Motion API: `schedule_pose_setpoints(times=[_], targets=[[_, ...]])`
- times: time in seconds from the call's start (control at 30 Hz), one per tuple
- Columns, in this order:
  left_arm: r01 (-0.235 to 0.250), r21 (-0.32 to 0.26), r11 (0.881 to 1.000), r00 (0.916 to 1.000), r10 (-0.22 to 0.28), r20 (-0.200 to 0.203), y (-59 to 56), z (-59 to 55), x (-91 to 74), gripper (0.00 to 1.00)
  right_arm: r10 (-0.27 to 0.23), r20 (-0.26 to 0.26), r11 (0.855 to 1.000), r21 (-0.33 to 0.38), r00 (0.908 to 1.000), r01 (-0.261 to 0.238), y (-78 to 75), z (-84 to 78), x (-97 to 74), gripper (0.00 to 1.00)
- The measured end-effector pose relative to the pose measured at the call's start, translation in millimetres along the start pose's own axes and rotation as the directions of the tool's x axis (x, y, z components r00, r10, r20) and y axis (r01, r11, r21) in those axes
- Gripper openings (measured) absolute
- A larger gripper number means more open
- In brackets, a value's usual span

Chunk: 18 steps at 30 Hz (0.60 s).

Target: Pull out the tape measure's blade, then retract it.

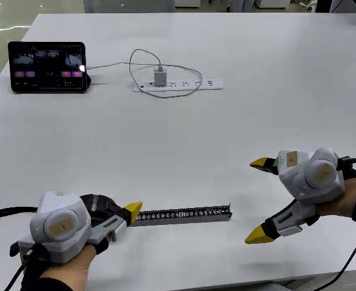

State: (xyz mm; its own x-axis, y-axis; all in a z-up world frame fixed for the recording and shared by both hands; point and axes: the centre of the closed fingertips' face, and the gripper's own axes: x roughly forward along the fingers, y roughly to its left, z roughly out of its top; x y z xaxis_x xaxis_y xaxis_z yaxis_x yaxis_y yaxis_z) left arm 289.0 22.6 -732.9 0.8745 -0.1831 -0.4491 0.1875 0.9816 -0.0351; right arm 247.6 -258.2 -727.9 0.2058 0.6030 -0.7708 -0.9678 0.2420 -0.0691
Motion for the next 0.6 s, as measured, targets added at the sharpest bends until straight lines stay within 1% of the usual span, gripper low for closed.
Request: schedule_pose_setpoints(times=[0.03, 0.07, 0.1, 0.13, 0.2, 0.33, 0.4, 0.5, 0.53, 0.57, 0.6], targets=[[-0.002, 0.005, 1.0, 0.9998, 0.002, -0.022, 3.5, -5.6, 2.9, 0.99, 0.012, -0.012, 1.0, 0.018, 0.9998, -0.012, -0.5, -1.4, 2.5, 0.99], [-0.004, -0.014, 1.0, 0.9992, 0.004, -0.041, 5.1, -9.2, 3.9, 0.99, 0.018, -0.019, 1.0, 0.022, 0.9997, -0.018, -1.4, -1.9, 4.4, 0.99], [-0.005, -0.035, 0.999, 0.9992, 0.004, -0.041, 5.2, -8.9, 4.2, 0.99, 0.019, -0.021, 1.0, 0.02, 0.9996, -0.019, -2.3, -2.1, 6.4, 0.99], [0.001, -0.032, 0.999, 0.9997, -0.002, -0.026, 3.9, -5.5, 3.4, 0.99, 0.025, -0.028, 1.0, 0.015, 0.9993, -0.024, -2.7, -3.7, 9.1, 0.99], [0.01, -0.01, 1.0, 0.9999, -0.01, -0.011, 0.6, -1.7, 2.3, 0.99, 0.034, -0.045, 0.999, 0.014, 0.9984, -0.033, -2.6, -6.2, 13.3, 0.99], [0.027, 0.006, 1.0, 0.9995, -0.027, -0.013, -4.5, -2.2, 2.8, 0.99, 0.052, -0.061, 0.999, 0.0, 0.9968, -0.052, -1.2, -8.6, 20.5, 0.99], [0.032, 0.01, 0.999, 0.9993, -0.031, -0.022, -4.9, -4.0, 3.3, 0.99, 0.065, -0.059, 0.998, -0.023, 0.9962, -0.066, 1.1, -7.5, 24.2, 0.99], [0.038, 0.008, 0.999, 0.9986, -0.038, -0.036, -7.1, -8.7, 4.7, 0.99, 0.081, -0.065, 0.996, -0.037, 0.9946, -0.084, 4.3, -6.4, 28.3, 0.99], [0.041, 0.02, 0.999, 0.9985, -0.04, -0.036, -8.3, -9.8, 5.0, 0.99, 0.087, -0.069, 0.995, -0.044, 0.9938, -0.09, 5.5, -5.8, 29.6, 0.99], [0.046, 0.033, 0.998, 0.9986, -0.045, -0.026, -9.6, -8.5, 5.0, 0.99, 0.09, -0.075, 0.995, -0.046, 0.9932, -0.093, 6.0, -6.0, 30.8, 0.99], [0.053, 0.036, 0.998, 0.9984, -0.052, -0.023, -11.5, -8.2, 4.6, 0.99, 0.093, -0.078, 0.994, -0.048, 0.9926, -0.097, 6.5, -6.3, 31.7, 0.99]])
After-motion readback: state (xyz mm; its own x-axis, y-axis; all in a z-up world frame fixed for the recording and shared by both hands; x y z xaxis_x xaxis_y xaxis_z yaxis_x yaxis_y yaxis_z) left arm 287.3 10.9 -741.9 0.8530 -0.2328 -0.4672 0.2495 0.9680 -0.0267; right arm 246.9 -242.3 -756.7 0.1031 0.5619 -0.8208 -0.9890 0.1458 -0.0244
